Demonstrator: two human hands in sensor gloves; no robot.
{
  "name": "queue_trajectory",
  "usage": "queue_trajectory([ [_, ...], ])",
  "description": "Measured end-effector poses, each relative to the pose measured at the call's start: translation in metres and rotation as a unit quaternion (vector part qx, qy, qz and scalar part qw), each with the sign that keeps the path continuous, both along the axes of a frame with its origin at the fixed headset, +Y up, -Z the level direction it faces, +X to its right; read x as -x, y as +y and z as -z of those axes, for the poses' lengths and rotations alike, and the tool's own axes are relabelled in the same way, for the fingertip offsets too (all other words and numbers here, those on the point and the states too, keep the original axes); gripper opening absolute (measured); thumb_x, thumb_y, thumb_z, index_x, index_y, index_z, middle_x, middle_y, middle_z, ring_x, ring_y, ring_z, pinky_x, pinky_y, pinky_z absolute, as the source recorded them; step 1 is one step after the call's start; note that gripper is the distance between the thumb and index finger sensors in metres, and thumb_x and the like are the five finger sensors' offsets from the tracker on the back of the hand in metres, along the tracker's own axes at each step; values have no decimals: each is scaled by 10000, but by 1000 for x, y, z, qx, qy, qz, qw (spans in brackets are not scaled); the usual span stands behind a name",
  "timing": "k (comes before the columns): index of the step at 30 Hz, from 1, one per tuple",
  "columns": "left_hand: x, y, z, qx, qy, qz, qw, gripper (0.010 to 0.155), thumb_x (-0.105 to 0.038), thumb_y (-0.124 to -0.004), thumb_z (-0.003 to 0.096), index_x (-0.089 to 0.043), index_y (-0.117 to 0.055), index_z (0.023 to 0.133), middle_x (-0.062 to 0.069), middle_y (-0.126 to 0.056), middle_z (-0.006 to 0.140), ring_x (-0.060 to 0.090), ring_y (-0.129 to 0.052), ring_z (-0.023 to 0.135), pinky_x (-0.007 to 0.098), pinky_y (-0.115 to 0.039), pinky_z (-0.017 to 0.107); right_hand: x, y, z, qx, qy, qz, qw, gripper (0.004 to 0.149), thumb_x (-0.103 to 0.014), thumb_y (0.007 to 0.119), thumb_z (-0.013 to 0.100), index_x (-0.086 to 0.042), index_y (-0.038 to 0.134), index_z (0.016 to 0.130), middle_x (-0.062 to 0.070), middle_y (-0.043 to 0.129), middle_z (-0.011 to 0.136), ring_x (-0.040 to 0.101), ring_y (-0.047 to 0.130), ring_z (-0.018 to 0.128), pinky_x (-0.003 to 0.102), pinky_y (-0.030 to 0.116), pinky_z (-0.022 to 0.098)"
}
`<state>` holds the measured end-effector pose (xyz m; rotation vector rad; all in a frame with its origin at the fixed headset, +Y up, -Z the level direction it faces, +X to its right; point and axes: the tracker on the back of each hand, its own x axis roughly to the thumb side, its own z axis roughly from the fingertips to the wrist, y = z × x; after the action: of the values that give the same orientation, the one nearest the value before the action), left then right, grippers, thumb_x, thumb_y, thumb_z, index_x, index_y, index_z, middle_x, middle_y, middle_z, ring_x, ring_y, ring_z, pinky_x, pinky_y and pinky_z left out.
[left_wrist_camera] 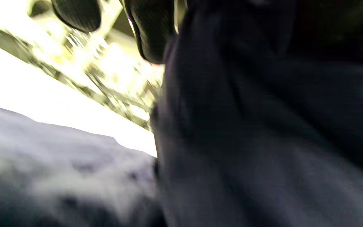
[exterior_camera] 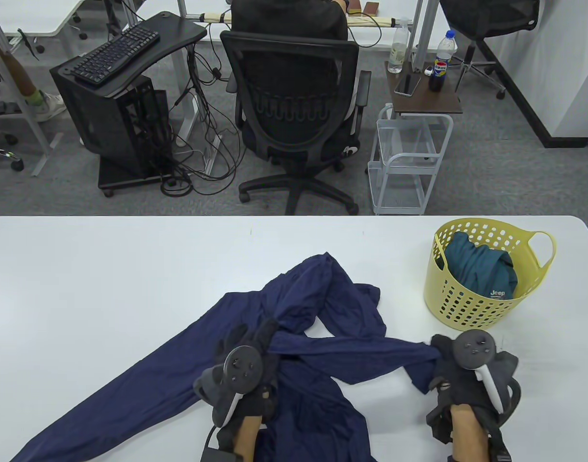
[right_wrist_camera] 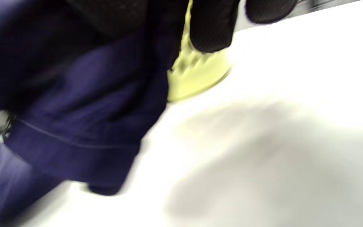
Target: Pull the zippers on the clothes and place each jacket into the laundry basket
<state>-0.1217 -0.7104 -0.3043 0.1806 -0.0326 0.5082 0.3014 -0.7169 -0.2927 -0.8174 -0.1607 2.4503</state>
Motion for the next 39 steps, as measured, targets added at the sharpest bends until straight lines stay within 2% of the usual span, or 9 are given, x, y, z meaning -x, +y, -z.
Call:
queue_trajectory([
  [2, -6, -3, 2, 81, -113, 3, 990, 725, -683, -765, 328, -536, -550, 1005, -124, -668, 1133, 333, -471, 1096, 717, -427, 691, -21, 3, -10, -36, -60, 2, 998, 473, -246, 711, 547, -283, 707, 1019, 52, 618, 1104, 457, 425, 998, 692, 374, 700],
  [5, -3, -1, 0, 91, -133, 1, 987, 792, -682, -785, 320, -526, -473, 1032, -101, -540, 1186, 344, -365, 1109, 720, -377, 699, -38, 2, -17, -31, -62, 20, 997, 555, -221, 738, 538, -244, 588, 1072, 92, 445, 1168, 494, 223, 1026, 709, 304, 694],
  [13, 13, -7, -1, 131, -73, -48, 988, 633, -620, -697, 404, -489, -599, 1016, -58, -630, 1157, 368, -451, 1086, 712, -402, 689, 32, 17, -4, 35, 176, 40, 983, 707, -256, 824, 521, -205, 451, 1120, 120, 157, 1201, 513, 18, 1002, 756, 163, 654],
  [18, -6, -24, 5, 181, -101, -19, 978, 559, -602, -667, 421, -559, -639, 978, -68, -615, 1168, 360, -432, 1089, 706, -374, 693, 123, 9, 6, -8, 384, 37, 922, 605, -295, 732, 539, -271, 526, 1107, 21, 273, 1229, 450, 124, 1063, 720, 225, 697],
  [22, -26, -38, 7, 235, -151, 52, 959, 584, -622, -648, 413, -604, -553, 989, -76, -484, 1207, 342, -316, 1101, 698, -303, 701, 173, -20, 10, 66, 500, 29, 863, 569, -296, 711, 538, -307, 567, 1088, -70, 412, 1230, 366, 429, 1111, 695, 374, 728],
  [25, -19, -40, 7, 242, -117, 63, 961, 696, -675, -615, 395, -575, -367, 1037, -58, -383, 1223, 346, -251, 1098, 686, -297, 705, 174, -40, 13, 136, 492, -2, 860, 552, -392, 686, 549, -331, 561, 1083, -44, 505, 1217, 397, 589, 1063, 682, 458, 713],
  [27, -10, -42, 8, 254, -87, 50, 962, 728, -680, -612, 393, -550, -318, 1046, -46, -358, 1226, 354, -240, 1095, 686, -290, 706, 164, -49, 16, 192, 465, -8, 864, 599, -485, 663, 554, -314, 502, 1105, -16, 456, 1227, 398, 506, 1070, 678, 434, 718],
  [35, 20, -77, 14, 431, -23, 81, 898, 728, -685, -590, 416, -572, -220, 1033, -102, 1, 1174, 307, -51, 1076, 637, -187, 728, 103, -49, 22, 227, 322, -23, 919, 684, -570, 661, 524, -260, 519, 1117, 35, 431, 1213, 537, 404, 1029, 694, 441, 693],
  [39, 31, -74, 13, 444, 23, 94, 891, 707, -682, -601, 414, -555, -308, 1045, -118, -24, 1175, 303, -58, 1078, 631, -215, 732, 58, -48, 21, 249, 225, -42, 941, 679, -578, 668, 519, -252, 561, 1105, 12, 425, 1210, 554, 438, 1016, 684, 460, 691],
])
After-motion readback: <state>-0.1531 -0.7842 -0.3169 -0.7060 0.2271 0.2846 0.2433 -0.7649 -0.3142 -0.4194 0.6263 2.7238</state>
